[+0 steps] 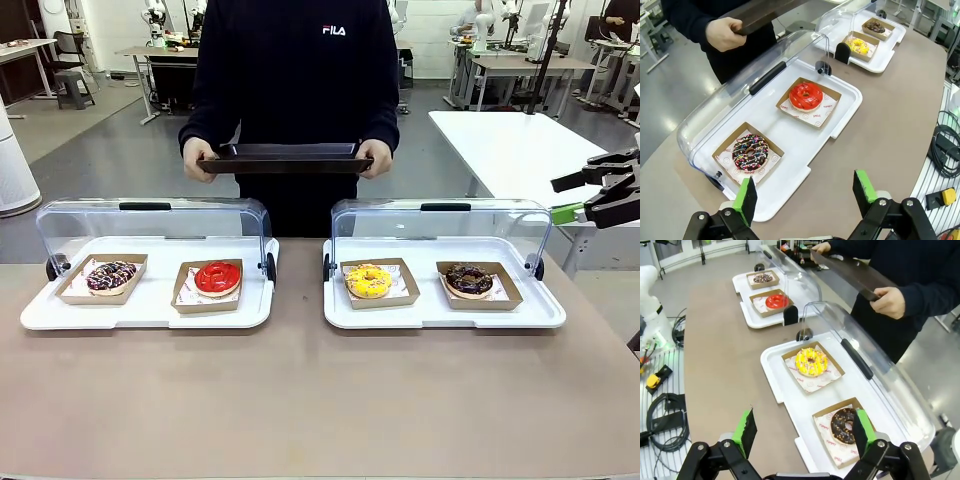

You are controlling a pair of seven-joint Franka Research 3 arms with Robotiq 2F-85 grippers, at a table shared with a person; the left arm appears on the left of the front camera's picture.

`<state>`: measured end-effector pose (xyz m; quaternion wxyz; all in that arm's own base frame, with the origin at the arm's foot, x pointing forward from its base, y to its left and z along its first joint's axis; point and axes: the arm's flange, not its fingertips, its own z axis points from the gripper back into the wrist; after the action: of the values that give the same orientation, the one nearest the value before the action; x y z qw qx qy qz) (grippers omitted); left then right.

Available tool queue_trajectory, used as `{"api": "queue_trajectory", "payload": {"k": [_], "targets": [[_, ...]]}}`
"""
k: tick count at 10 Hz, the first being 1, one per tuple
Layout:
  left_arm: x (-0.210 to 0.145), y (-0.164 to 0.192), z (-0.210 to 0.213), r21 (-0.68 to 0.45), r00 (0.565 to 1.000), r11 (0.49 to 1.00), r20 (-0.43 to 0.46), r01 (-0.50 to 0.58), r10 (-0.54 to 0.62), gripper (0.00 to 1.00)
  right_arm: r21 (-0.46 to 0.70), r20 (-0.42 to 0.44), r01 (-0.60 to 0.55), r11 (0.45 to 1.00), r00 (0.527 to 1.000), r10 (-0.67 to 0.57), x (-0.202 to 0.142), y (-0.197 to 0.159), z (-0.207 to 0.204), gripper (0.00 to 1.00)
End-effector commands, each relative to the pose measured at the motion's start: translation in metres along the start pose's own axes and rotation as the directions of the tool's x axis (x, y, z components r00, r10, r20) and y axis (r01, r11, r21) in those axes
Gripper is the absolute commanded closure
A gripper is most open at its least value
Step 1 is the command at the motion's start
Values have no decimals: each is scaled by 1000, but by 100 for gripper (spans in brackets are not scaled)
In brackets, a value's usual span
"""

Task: Provide the desired donut to the person.
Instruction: Pick up and lift the Paper togo box containing the Donut pointed at by the person.

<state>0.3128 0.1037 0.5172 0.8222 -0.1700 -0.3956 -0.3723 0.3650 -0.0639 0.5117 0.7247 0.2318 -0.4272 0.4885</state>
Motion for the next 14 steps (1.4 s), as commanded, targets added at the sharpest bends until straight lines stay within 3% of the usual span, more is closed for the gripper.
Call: {"api": "queue_trajectory", "payload": {"k": [1, 2, 14], "targets": [[-15, -20, -14, -9, 1000, 1000, 17, 26, -26, 0, -1, -9, 4, 1000, 1000, -4, 2, -1, -4, 0], [0, 0, 0, 0, 1000, 1000, 0, 0, 0, 0, 0, 0, 0, 1000, 1000, 0, 0, 0, 0, 0], [0, 0, 0, 0, 1000, 1000, 0, 0, 0, 0, 0, 0, 0, 1000, 1000, 0, 0, 0, 0, 0]]}}
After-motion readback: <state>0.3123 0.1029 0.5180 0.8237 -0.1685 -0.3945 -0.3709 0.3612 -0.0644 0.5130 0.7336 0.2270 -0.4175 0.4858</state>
